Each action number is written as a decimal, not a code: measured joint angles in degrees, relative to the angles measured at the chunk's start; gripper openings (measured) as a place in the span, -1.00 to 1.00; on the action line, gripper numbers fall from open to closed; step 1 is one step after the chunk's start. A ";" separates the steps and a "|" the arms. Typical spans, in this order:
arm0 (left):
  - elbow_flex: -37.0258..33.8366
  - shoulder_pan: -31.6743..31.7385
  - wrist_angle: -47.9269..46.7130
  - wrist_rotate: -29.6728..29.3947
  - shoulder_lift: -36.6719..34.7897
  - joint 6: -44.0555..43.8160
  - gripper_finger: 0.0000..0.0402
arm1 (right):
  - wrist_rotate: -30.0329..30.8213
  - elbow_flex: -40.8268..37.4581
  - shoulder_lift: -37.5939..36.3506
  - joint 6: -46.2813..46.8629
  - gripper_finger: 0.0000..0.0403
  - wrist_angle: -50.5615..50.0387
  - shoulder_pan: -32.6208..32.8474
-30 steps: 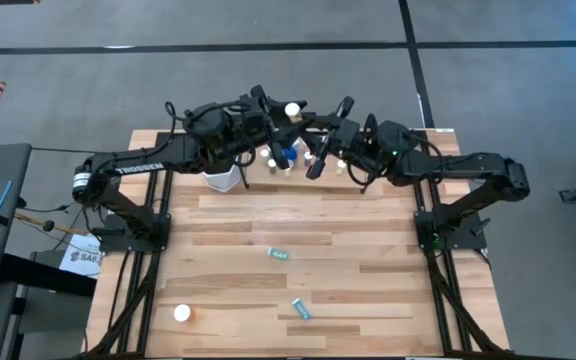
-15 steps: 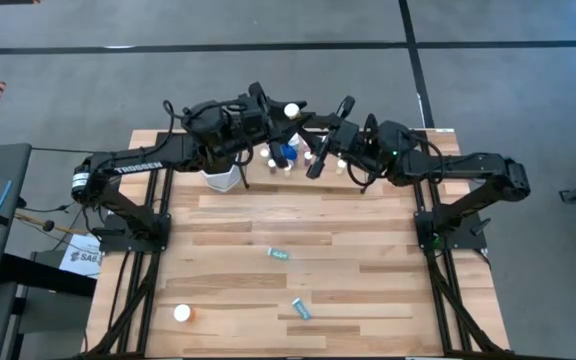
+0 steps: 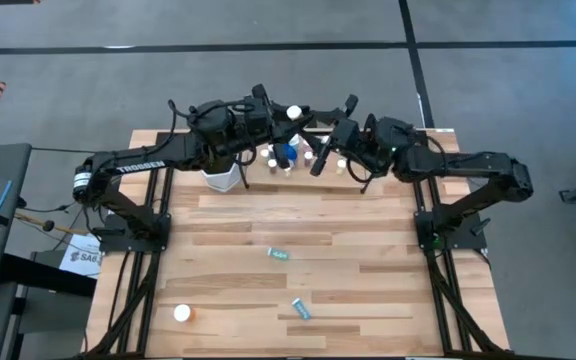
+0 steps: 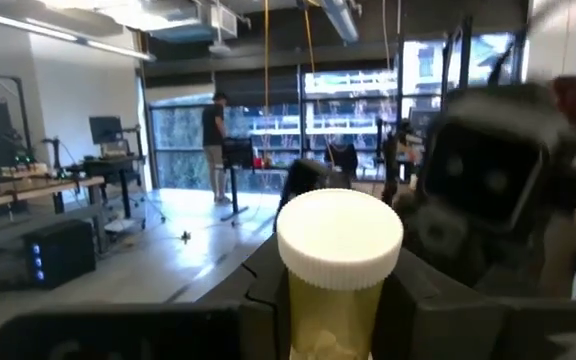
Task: Pick and place medicine bottles onto shelf by color
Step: Put the yellow pill bottle on the shelf
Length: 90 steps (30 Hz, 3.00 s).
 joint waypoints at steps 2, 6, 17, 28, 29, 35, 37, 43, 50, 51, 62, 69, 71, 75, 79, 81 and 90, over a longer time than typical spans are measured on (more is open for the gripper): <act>-0.04 0.18 -2.04 -0.01 0.22 1.14 -0.66 | 0.87 2.86 -0.72 3.17 0.10 -10.23 0.03; -0.06 0.91 -8.17 -0.45 -0.02 1.48 -0.65 | 0.84 11.09 -1.86 14.63 0.18 -33.51 0.02; -0.06 1.44 -27.78 3.96 -0.02 0.77 -0.64 | -4.94 21.78 -0.97 36.86 0.17 -61.61 -2.38; 0.02 -1.02 -32.73 25.19 4.63 -7.96 -0.64 | -19.50 21.69 1.79 24.13 0.16 -61.70 -1.55; -0.02 -1.31 -32.93 26.17 4.84 -8.91 -0.64 | -21.00 21.69 1.79 23.49 0.16 -63.12 -1.65; 0.04 -2.17 -31.57 34.46 6.67 -14.84 -0.64 | -31.95 21.67 1.81 7.70 0.16 -66.11 1.55; -0.02 -2.29 -30.95 36.34 6.76 -15.92 -0.64 | -33.24 21.67 1.81 2.75 0.16 -65.95 2.93; 0.03 -2.99 -22.98 45.25 8.31 -18.99 -0.64 | -33.34 21.67 1.81 -7.22 0.16 -62.97 6.16; 0.03 -3.76 -13.11 54.10 11.38 -24.50 -0.64 | -33.34 21.68 2.28 -8.65 0.16 -61.23 6.44; -0.01 -3.76 -12.55 54.64 11.56 -24.76 -0.64 | -33.42 21.76 2.91 -8.67 0.16 -61.14 6.44; 0.02 -3.95 -13.12 57.07 12.27 -26.34 -0.64 | -36.75 21.56 6.76 -11.11 0.16 -60.63 6.41; 0.02 -3.98 -13.77 60.33 12.27 -24.74 -0.64 | -39.20 21.65 7.28 -11.79 0.16 -57.93 6.44; 0.02 -3.98 -13.80 60.97 12.24 -24.72 -0.64 | -39.28 21.65 7.34 -11.77 0.14 -57.96 6.44; 0.02 -3.98 -13.84 61.33 12.24 -24.69 -0.64 | -39.32 21.65 7.34 -11.20 0.06 -57.93 6.44; 0.02 -3.98 -13.87 61.40 12.24 -24.25 -0.64 | -39.37 21.65 7.34 -11.18 -0.03 -57.90 6.44; 0.02 -3.98 -13.89 61.48 12.24 -24.23 -0.64 | -39.37 21.65 7.34 -11.18 -0.08 -57.92 6.44; 0.02 -3.98 -13.95 61.55 12.18 -24.25 -0.64 | -39.38 21.65 7.32 -11.16 -0.29 -57.92 6.44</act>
